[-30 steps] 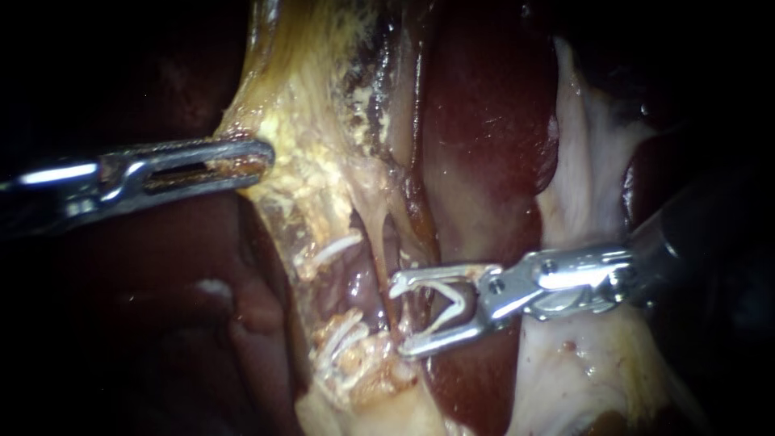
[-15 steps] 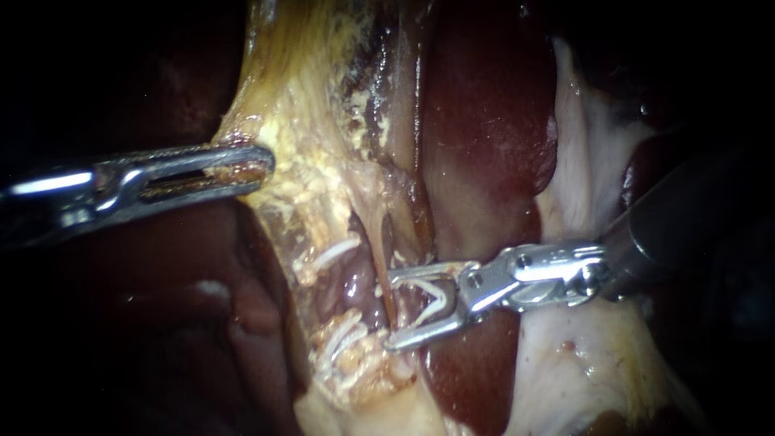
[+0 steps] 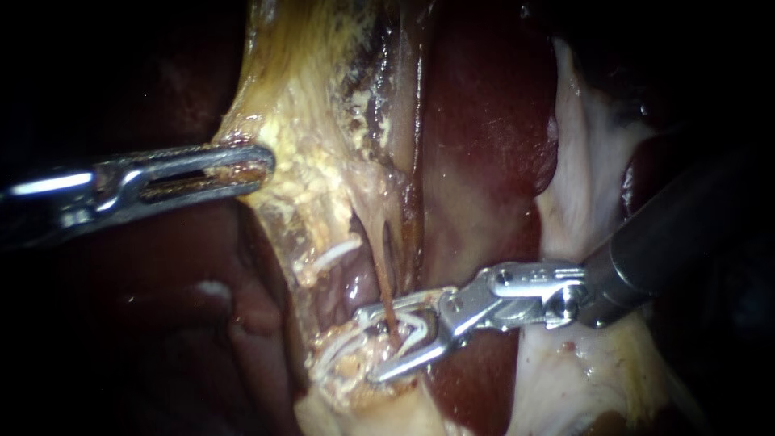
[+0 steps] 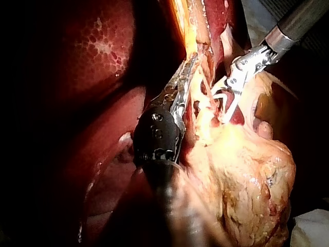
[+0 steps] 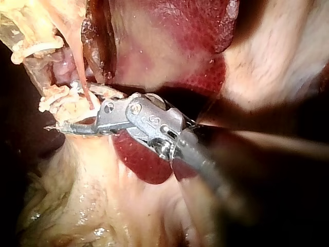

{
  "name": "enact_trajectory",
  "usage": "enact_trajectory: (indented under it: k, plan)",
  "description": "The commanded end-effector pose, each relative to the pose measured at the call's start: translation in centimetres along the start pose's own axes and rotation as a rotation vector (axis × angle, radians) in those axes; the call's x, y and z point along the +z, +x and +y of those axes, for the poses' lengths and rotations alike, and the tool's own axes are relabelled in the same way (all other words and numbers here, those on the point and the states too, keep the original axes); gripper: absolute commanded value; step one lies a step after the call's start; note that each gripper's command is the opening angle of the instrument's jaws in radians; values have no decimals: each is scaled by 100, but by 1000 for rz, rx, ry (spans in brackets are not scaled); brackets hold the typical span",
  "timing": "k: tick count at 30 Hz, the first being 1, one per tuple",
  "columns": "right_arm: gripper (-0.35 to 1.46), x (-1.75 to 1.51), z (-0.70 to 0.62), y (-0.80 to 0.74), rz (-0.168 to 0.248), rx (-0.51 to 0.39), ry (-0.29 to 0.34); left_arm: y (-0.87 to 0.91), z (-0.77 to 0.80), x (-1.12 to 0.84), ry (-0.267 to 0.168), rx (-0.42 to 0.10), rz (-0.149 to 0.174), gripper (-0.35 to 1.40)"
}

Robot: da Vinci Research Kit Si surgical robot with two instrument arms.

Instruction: Clipping first clip right tube

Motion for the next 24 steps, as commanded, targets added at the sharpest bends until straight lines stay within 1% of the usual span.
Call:
enact_trajectory:
  k: [1,2,3,4,5,7,10,13,20,24]
  plan:
    - [44,-1,0,-1,0,14,-1,1,0,1,0,0,0,-35]
    - [36,-3,0,-1,-1,32,0,1,0,1,0,0,0,-35]
    - [23,-5,-1,-2,-1,38,1,1,0,0,0,0,0,-35]
    - [-1,-10,-2,-2,2,44,4,1,0,0,0,0,0,-35]
    - [-15,-13,-2,-2,-2,45,-2,1,0,0,0,0,0,-35]
    - [-35,-23,-1,-2,-22,59,-16,1,0,0,0,0,0,-35]
    - [-35,-33,2,-2,-25,92,-23,1,1,0,0,0,0,-35]
    - [-35,-35,2,-5,-34,114,-25,1,1,0,1,0,0,-35]
    - [-35,-28,-2,-7,-37,116,-18,1,1,0,1,0,0,-35]
    - [-35,-28,-2,-7,-37,116,-18,1,2,0,1,0,0,-35]
